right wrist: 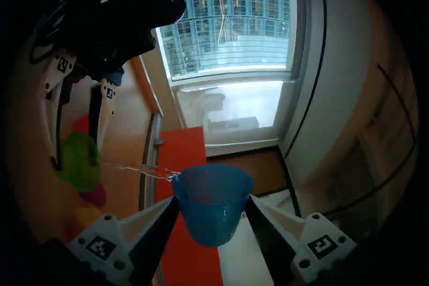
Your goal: Pour water
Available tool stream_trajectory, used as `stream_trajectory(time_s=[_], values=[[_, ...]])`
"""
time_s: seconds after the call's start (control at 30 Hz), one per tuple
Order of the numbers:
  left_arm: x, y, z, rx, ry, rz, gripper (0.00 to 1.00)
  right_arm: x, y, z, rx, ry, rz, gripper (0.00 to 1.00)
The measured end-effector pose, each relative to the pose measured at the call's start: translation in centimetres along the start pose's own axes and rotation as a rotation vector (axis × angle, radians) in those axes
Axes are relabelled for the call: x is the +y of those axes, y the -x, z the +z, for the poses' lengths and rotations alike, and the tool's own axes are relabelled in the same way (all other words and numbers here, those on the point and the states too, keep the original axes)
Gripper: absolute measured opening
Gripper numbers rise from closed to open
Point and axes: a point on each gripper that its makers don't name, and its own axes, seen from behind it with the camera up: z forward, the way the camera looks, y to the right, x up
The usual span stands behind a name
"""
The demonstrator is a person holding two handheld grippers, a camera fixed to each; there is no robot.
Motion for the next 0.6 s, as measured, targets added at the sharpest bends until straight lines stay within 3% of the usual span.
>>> stream_trajectory(time_s=[0.6], values=[[-0.2,-0.18,0.01,0.01,0.002,-0.012,0.86,0.73,-0.68,0.24,0.006,0.014,-0.096,0.87]])
